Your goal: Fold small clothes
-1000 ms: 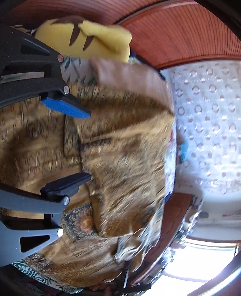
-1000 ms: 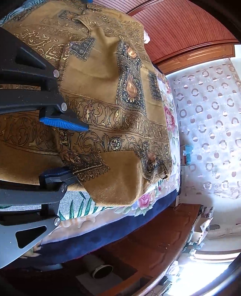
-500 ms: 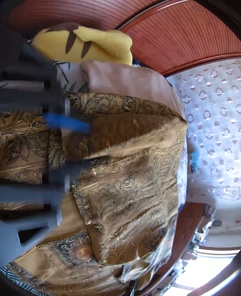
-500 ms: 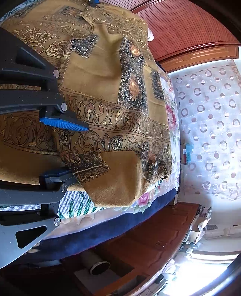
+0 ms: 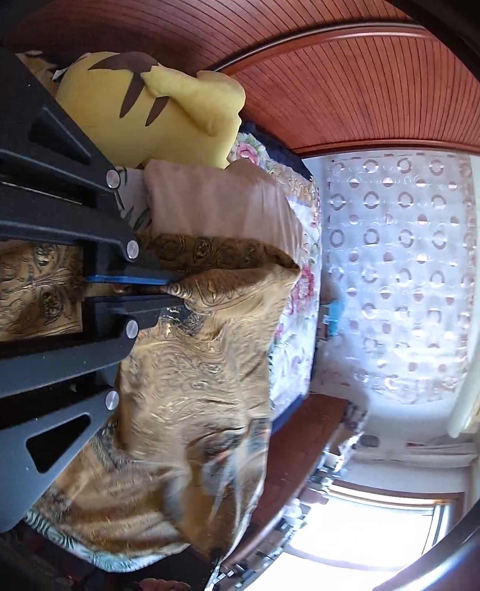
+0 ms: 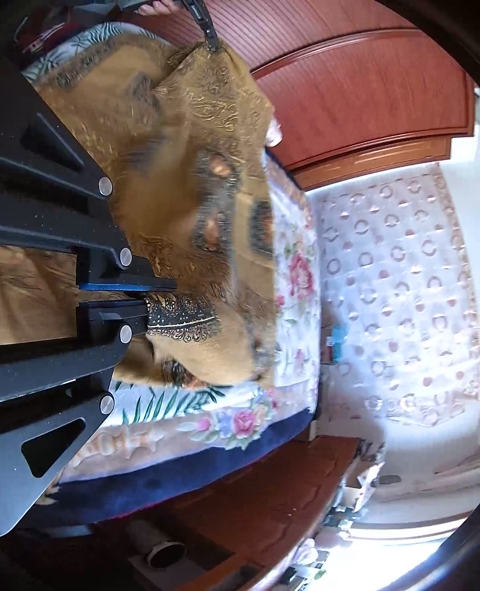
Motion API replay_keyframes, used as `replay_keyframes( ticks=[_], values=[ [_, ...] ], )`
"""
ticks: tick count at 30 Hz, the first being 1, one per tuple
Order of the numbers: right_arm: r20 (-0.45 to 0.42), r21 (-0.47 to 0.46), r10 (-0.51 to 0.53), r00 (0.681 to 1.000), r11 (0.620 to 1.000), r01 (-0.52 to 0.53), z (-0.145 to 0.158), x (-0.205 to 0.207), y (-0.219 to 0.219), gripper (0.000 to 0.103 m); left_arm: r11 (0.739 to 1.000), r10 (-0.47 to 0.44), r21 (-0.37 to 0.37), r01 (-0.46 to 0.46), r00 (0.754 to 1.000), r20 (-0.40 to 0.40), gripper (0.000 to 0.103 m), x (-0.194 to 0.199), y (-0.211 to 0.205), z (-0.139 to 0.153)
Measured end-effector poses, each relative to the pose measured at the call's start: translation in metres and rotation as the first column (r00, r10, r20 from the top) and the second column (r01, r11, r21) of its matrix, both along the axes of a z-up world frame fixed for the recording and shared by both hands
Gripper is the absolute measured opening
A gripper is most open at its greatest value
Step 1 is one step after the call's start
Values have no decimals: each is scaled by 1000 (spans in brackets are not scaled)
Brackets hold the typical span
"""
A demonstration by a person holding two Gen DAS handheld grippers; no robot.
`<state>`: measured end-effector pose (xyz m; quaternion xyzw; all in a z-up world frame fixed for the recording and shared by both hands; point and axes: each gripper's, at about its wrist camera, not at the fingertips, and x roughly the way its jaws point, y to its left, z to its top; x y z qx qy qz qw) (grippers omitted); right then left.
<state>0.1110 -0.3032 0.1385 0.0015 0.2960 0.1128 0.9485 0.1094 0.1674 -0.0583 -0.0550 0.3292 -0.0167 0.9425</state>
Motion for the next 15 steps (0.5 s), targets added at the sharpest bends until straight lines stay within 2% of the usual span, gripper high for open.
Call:
replay_keyframes(
  ticks=[7, 11, 15],
  values=[
    [5, 51, 16, 1000, 999, -16, 6, -71, -16, 3, 990, -2, -140, 0, 1000, -10, 5, -45, 16, -9],
    [-35, 35, 23, 999, 999, -22, -11, -100, -21, 3, 989, 18, -146, -25, 999, -44, 5, -64, 17, -26],
    [-119, -5, 15, 993, 1000, -16, -43, -102, -16, 3, 993, 35, -111, -45, 995, -92, 5, -66, 11, -45]
  ],
)
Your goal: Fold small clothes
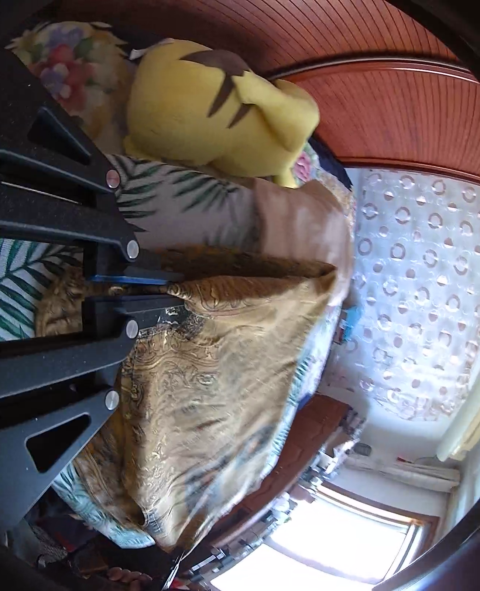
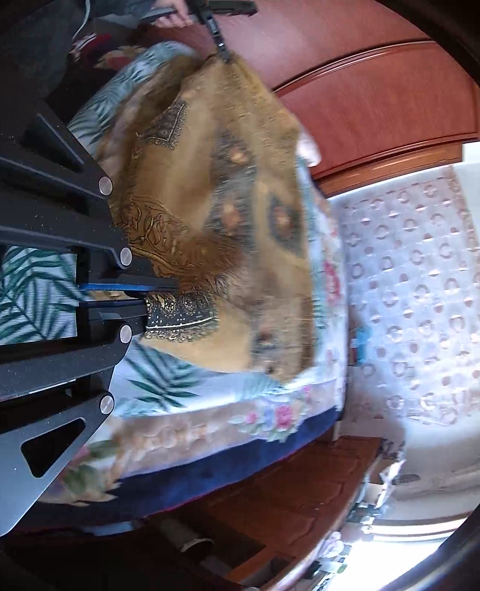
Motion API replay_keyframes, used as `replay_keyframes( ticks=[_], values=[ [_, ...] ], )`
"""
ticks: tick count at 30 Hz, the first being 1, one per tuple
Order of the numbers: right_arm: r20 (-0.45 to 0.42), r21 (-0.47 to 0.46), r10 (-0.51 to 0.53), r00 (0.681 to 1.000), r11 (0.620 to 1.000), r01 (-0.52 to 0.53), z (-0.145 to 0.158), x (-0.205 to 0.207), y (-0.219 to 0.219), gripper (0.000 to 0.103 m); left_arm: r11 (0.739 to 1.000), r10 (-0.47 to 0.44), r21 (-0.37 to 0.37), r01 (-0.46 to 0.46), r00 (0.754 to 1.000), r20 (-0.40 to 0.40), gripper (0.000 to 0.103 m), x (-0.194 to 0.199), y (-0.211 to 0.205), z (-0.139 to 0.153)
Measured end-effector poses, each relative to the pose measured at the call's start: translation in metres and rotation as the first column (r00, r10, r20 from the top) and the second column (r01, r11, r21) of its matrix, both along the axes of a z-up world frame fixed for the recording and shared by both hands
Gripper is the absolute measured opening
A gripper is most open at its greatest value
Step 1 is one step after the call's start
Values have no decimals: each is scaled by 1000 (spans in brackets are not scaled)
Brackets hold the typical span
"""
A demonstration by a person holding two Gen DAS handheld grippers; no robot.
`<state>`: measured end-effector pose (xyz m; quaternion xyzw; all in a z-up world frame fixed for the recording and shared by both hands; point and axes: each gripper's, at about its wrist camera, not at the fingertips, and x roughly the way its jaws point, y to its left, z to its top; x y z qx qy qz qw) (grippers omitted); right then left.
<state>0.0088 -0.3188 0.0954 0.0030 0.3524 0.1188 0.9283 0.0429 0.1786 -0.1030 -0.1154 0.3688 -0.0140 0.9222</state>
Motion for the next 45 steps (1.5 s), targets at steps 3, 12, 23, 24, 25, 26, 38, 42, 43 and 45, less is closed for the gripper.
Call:
replay_keyframes(
  ticks=[3, 12, 23, 24, 25, 26, 38, 42, 43, 45],
  values=[
    [-15, -8, -27, 1000, 1000, 27, -11, 2, 1, 3, 1000, 3, 12, -3, 1000, -26, 5, 1, -4, -10],
    [37, -20, -45, 998, 999, 45, 14, -12, 10, 11, 998, 1, 57, -1, 1000, -7, 5, -7, -12, -2],
    [129, -77, -16, 991, 997, 26, 35, -34, 18, 21, 991, -21, 137, 13, 998, 52, 22, -12, -25, 24],
    [136, -77, -6, 991, 997, 17, 36, -33, 22, 21, 990, -25, 140, 16, 998, 59, 29, -13, -26, 27],
    [139, -79, 5, 990, 997, 6, 37, -31, 27, 22, 990, -29, 139, 20, 998, 63, 35, -13, -26, 28],
    [141, -80, 16, 990, 997, -4, 36, -29, 30, 25, 990, -31, 136, 22, 997, 65, 40, -13, -27, 30],
    [65, -63, 160, 985, 986, -156, -14, 20, 104, 34, 989, -35, 146, 32, 999, 22, 78, -4, -34, 19],
    [25, -61, 188, 982, 981, -186, -30, 37, 114, 34, 989, -35, 147, 34, 999, 5, 78, -3, -35, 11],
    [15, -66, 190, 982, 980, -189, -34, 42, 119, 35, 989, -31, 147, 31, 1000, 0, 78, -2, -35, 10],
    [1, -74, 190, 982, 979, -189, -41, 48, 125, 35, 989, -28, 145, 29, 1000, -10, 78, 0, -34, 6]
  ],
)
